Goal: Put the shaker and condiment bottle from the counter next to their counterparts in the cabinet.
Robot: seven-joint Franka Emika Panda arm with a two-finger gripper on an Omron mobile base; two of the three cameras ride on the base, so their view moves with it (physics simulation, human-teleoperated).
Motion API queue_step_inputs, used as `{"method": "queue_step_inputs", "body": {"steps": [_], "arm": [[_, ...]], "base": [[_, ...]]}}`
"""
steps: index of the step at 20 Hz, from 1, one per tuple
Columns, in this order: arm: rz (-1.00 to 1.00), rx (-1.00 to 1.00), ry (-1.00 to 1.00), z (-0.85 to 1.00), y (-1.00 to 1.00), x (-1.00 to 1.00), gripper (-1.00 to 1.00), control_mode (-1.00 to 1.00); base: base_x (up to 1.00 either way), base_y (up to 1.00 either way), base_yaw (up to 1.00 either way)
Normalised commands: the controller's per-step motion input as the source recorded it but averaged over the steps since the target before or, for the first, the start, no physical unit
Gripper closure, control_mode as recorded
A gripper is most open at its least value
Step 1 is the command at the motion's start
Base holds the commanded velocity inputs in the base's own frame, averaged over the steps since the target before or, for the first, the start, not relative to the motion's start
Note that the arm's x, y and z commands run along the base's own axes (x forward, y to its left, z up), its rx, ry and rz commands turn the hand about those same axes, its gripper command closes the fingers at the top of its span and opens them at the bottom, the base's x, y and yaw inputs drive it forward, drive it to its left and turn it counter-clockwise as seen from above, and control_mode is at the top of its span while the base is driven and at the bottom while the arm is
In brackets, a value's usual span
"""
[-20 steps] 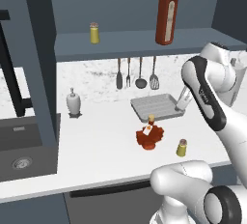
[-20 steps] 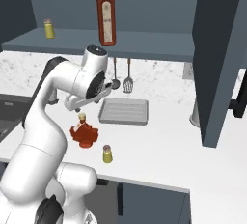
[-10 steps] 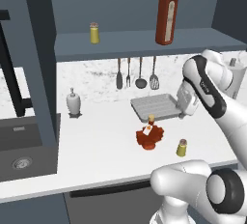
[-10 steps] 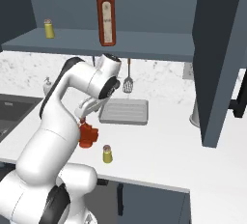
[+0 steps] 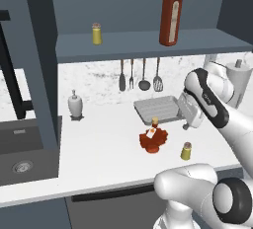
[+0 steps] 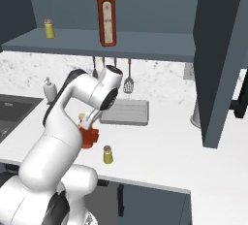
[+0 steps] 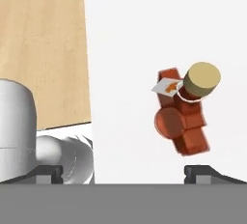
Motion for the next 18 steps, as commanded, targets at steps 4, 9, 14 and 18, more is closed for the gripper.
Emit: {"method": "queue_step_inputs", "body": {"steps": [4,9,14,18], "arm": [[0.10,0.00,-0.10,-0.14,0.00,0.05,-1.00,-1.00],[0.16,0.03,-0.02,-0.02,-0.08,0.41,-1.00,-1.00],[0.14,0.13,0.00,-0.11,-0.19,0.21,-1.00,-1.00],[0.02,0.09,0.00,-0.13,-0.07,0.03,-1.00,-1.00]], "base": [[0.00,0.00,0.00],[0.00,0.00,0.00],[0.00,0.00,0.00],[0.00,0.00,0.00]]}}
